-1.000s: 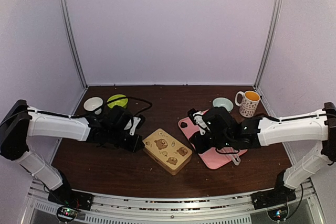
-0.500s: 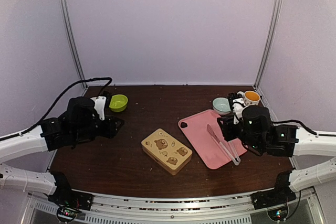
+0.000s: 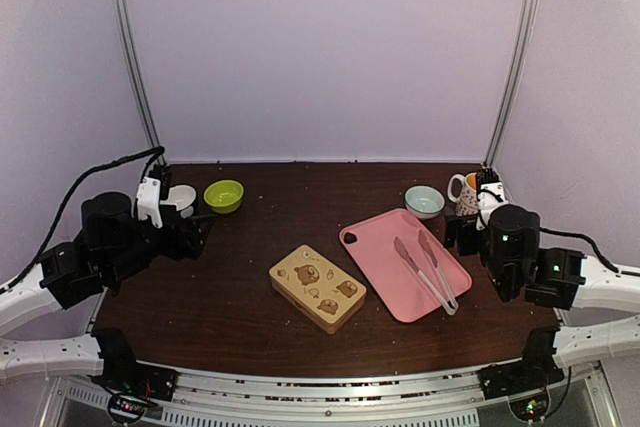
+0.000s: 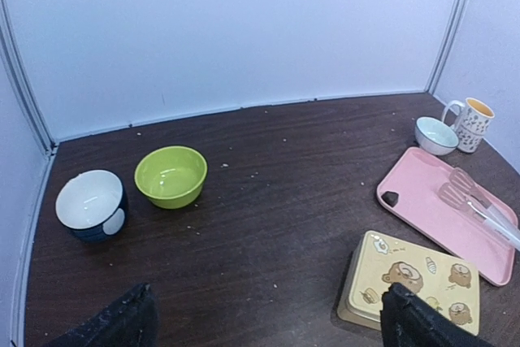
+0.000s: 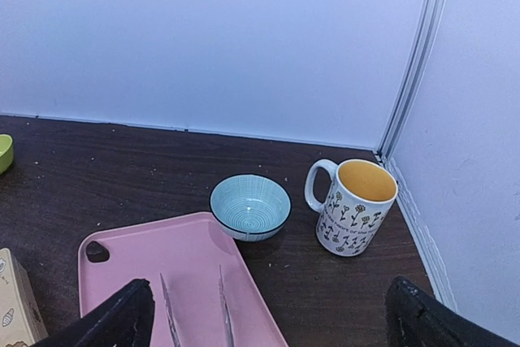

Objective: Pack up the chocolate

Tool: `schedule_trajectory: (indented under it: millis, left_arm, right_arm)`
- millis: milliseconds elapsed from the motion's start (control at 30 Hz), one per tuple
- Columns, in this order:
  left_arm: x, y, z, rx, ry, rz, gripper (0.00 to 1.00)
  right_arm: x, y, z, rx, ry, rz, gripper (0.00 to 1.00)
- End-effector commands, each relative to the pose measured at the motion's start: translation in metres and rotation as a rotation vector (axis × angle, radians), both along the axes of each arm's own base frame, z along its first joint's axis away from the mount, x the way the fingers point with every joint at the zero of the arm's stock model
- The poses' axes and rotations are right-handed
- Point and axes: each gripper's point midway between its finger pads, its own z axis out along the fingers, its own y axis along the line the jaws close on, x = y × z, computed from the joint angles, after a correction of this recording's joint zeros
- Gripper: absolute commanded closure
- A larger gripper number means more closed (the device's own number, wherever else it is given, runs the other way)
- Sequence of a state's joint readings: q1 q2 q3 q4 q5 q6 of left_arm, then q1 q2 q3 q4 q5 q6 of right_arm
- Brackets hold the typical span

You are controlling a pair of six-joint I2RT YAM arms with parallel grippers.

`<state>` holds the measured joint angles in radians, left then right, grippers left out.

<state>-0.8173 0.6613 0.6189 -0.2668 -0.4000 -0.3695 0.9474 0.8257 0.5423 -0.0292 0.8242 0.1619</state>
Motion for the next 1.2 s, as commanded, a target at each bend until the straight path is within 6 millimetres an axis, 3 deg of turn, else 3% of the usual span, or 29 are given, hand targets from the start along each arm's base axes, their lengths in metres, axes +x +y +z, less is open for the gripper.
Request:
schedule_trajectory:
  millis: [0,167,333,500,533,667,833,933,1033,1133,1167]
  left_arm:
    - [0.006,0.023,-0.003,0.102,-0.084,0.101,0.02]
    - [0.015,0.062,-0.009,0.139,-0.167,0.309,0.02]
    - [0.024,0.102,-0.006,0.107,-0.18,0.454,0.02]
    - [0.04,0.131,-0.016,0.115,-0.179,0.569,0.02]
    - [0.043,0.134,-0.017,0.136,-0.182,0.589,0.02]
    - [0.056,0.131,-0.018,0.266,-0.218,0.573,0.02]
    - [0.072,0.135,-0.024,0.338,-0.221,0.606,0.02]
    - [0.081,0.145,-0.035,0.378,-0.194,0.636,0.02]
    - [0.085,0.163,-0.043,0.394,-0.179,0.692,0.02]
    - [0.089,0.177,-0.054,0.353,-0.171,0.71,0.02]
    - [0.091,0.181,-0.059,0.346,-0.162,0.715,0.02]
  right_arm:
    - [0.006,0.001,-0.007,-0.026,-0.061,0.004,0.0]
    - [0.023,-0.021,-0.011,0.001,-0.084,-0.08,0.01]
    - [0.041,-0.068,-0.01,0.051,-0.091,-0.223,0.0]
    - [0.044,-0.108,-0.02,0.098,-0.177,-0.304,0.02]
    - [0.044,-0.114,-0.014,0.102,-0.225,-0.32,0.02]
    - [0.041,-0.126,-0.015,0.039,-0.301,-0.318,0.07]
    - [0.046,-0.147,-0.041,0.023,-0.306,-0.407,0.1]
    - [0.05,-0.162,-0.049,0.062,-0.328,-0.461,0.11]
    - [0.066,-0.159,-0.051,0.067,-0.294,-0.41,0.09]
    - [0.08,-0.159,-0.066,0.087,-0.243,-0.326,0.2]
    - [0.081,-0.159,-0.061,0.083,-0.276,-0.323,0.2]
